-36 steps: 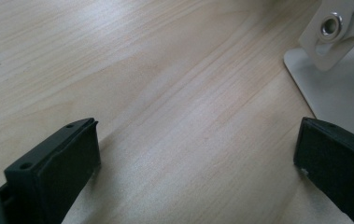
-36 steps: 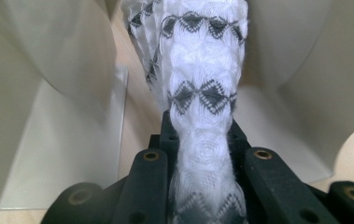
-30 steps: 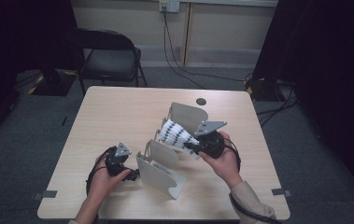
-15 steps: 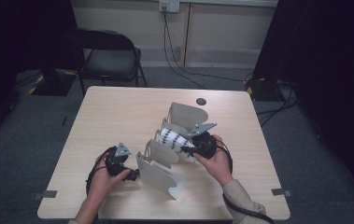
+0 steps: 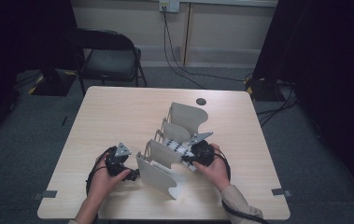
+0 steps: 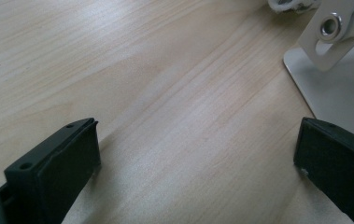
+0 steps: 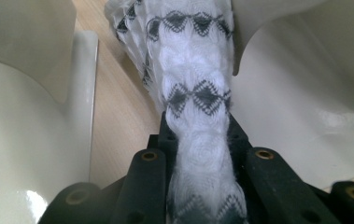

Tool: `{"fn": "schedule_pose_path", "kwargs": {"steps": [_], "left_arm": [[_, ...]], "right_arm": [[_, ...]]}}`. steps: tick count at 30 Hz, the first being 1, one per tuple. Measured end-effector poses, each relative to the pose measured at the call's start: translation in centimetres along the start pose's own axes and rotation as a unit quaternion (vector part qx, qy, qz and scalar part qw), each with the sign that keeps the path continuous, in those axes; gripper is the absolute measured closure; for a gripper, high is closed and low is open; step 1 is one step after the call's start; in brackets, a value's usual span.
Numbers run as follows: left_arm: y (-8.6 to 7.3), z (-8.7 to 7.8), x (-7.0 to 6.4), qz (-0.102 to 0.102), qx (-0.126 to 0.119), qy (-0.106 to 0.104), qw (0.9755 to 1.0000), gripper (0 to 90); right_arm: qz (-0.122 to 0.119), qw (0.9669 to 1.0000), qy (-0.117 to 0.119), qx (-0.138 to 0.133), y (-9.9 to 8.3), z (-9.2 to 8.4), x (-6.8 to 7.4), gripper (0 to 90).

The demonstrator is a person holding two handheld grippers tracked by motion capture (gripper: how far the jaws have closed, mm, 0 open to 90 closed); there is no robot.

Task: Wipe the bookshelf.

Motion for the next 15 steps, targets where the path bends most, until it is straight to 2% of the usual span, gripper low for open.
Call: {"fn": "schedule_pose_path", "kwargs": {"steps": [2,6,10,13,15], "left_arm": [[0.0,0.0,0.0,-0.001,0.000,-0.001,1.0000,0.0],[0.0,0.0,0.0,0.000,0.001,0.000,1.0000,0.0],[0.0,0.0,0.0,-0.001,-0.001,0.000,1.0000,0.0],[0.0,0.0,0.0,-0.001,0.000,-0.001,1.0000,0.0],[0.0,0.0,0.0,-0.002,-0.001,-0.001,1.0000,0.0]], "right_arm": [[-0.001,1.0000,0.001,-0.002,0.0,0.0,0.0,74.1],[-0.005,1.0000,-0.003,-0.005,0.0,-0.2,0.3,61.3],[0.002,0.9994,-0.009,-0.034,0.5,-1.2,0.4,52.5],[0.004,0.9991,-0.013,-0.041,0.8,-1.4,0.4,52.4],[0.001,0.9996,-0.015,-0.025,0.5,-0.8,0.5,55.8]]}}
Point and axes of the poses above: each handheld gripper's, and its own axes: z roughly forward along the jaws, y roughly out of its top, x roughly to its left, the point moved 4 cm from there along z, roughly forward along the jaws, and after that the axes turned 14 degrees about -z, right-handed, at the moved point
